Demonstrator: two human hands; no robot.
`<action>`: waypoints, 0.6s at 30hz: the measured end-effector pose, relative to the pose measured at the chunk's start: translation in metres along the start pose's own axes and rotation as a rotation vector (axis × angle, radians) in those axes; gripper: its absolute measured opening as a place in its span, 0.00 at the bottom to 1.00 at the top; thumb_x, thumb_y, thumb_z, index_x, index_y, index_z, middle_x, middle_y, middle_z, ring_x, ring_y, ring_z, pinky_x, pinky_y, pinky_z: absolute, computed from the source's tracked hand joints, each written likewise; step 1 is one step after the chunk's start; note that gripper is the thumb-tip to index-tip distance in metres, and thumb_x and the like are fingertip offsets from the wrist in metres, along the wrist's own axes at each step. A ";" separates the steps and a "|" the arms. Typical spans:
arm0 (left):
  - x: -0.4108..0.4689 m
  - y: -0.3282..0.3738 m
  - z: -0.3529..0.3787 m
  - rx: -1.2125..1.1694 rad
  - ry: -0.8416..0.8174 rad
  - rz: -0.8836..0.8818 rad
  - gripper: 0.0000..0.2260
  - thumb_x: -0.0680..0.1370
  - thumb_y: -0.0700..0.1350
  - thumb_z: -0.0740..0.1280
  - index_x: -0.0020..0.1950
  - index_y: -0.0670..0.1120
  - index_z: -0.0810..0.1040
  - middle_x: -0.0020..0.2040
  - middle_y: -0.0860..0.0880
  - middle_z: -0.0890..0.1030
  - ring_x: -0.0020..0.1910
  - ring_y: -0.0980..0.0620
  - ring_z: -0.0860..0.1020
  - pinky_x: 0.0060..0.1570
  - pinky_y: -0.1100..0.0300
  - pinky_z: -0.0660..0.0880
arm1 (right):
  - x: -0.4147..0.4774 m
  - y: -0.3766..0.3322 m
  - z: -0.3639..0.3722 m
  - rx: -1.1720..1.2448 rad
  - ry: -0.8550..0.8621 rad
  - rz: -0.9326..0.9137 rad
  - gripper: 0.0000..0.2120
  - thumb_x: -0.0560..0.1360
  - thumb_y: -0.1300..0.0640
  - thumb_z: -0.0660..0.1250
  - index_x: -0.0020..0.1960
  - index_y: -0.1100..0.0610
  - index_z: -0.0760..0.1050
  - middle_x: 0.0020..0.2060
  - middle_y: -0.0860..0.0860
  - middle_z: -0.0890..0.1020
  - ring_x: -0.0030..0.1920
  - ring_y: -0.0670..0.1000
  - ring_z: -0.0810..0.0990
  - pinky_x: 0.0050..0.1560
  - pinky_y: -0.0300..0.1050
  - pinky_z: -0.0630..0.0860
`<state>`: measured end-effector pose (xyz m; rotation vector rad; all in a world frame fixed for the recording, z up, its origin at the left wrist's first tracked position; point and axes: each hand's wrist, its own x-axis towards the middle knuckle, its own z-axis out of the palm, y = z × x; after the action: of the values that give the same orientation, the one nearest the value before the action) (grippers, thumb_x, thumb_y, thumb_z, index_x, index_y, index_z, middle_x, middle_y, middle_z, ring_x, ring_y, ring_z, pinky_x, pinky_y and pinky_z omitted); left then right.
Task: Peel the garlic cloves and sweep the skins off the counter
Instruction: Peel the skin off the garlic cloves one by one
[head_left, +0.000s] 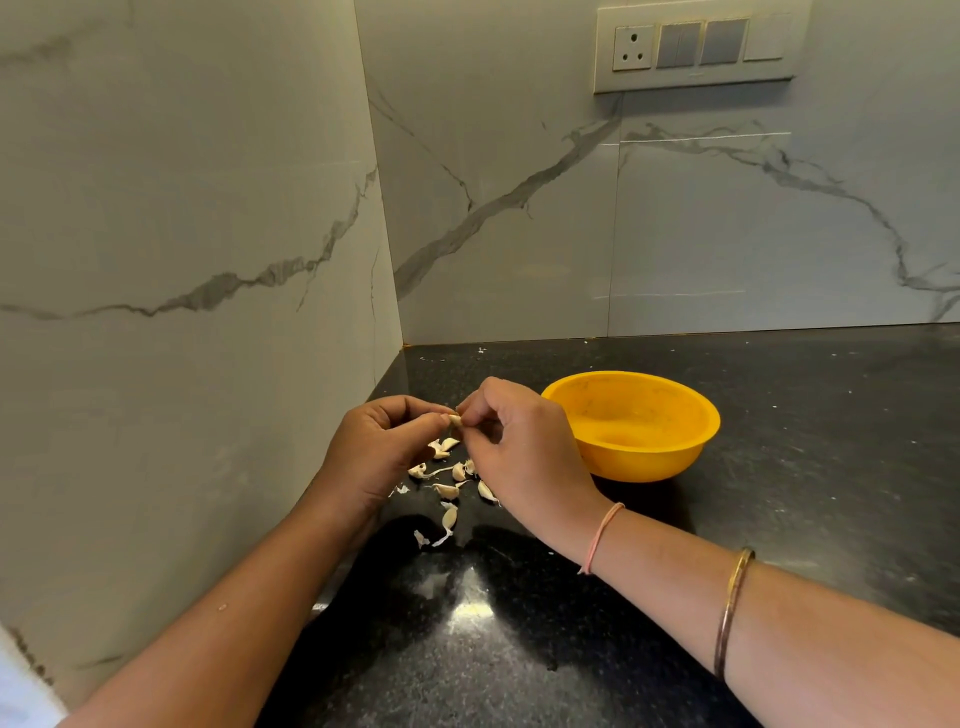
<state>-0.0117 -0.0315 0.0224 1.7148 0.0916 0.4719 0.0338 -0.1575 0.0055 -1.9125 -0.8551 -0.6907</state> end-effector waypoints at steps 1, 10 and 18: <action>0.000 0.000 0.000 -0.011 0.003 -0.011 0.06 0.74 0.36 0.67 0.39 0.44 0.82 0.40 0.45 0.83 0.43 0.49 0.78 0.46 0.56 0.75 | 0.000 0.000 0.000 -0.008 0.001 -0.008 0.04 0.72 0.66 0.69 0.40 0.60 0.77 0.39 0.54 0.82 0.40 0.49 0.79 0.36 0.46 0.79; 0.001 -0.002 0.004 -0.054 0.048 -0.027 0.07 0.74 0.37 0.67 0.39 0.44 0.82 0.41 0.42 0.83 0.44 0.47 0.78 0.50 0.52 0.75 | 0.000 -0.004 -0.002 -0.008 -0.009 -0.035 0.02 0.73 0.65 0.68 0.44 0.60 0.77 0.38 0.53 0.81 0.38 0.49 0.79 0.34 0.42 0.78; 0.002 -0.005 0.002 0.052 0.065 -0.012 0.05 0.74 0.40 0.68 0.40 0.45 0.82 0.46 0.34 0.81 0.42 0.46 0.76 0.47 0.53 0.74 | 0.001 -0.004 0.000 0.166 -0.061 0.116 0.07 0.74 0.66 0.67 0.50 0.59 0.80 0.41 0.49 0.83 0.41 0.41 0.80 0.41 0.31 0.77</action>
<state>-0.0078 -0.0314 0.0177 1.7485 0.1621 0.5211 0.0315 -0.1562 0.0080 -1.8250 -0.8063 -0.4791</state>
